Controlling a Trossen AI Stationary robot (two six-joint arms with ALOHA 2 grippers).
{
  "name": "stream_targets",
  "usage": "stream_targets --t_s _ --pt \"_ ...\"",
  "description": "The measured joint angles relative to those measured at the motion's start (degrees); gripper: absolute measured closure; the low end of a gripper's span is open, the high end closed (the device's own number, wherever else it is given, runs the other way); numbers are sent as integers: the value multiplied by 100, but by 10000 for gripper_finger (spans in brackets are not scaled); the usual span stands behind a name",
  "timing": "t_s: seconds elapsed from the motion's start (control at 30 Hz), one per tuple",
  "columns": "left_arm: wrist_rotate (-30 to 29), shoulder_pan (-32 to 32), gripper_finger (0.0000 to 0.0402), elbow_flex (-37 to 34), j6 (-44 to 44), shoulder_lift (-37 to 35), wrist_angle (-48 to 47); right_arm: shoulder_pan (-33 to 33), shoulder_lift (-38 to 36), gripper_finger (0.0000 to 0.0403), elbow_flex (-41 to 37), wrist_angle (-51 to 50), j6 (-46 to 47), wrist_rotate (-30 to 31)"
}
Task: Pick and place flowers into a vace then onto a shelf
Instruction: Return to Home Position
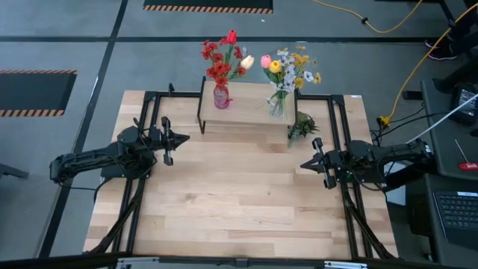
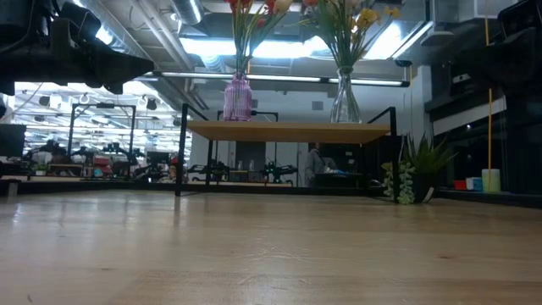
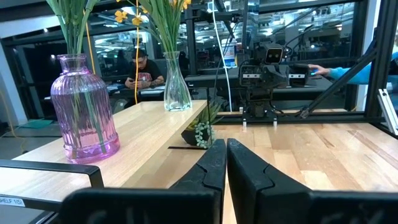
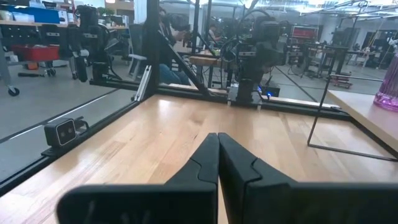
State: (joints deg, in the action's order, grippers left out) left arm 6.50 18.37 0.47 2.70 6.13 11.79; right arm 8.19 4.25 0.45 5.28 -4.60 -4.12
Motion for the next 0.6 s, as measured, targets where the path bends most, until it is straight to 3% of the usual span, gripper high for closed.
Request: stream_targets --t_s 0.6 --pt "0 0 395 0 2 2 0 0 2 398 -2 0 1 2"
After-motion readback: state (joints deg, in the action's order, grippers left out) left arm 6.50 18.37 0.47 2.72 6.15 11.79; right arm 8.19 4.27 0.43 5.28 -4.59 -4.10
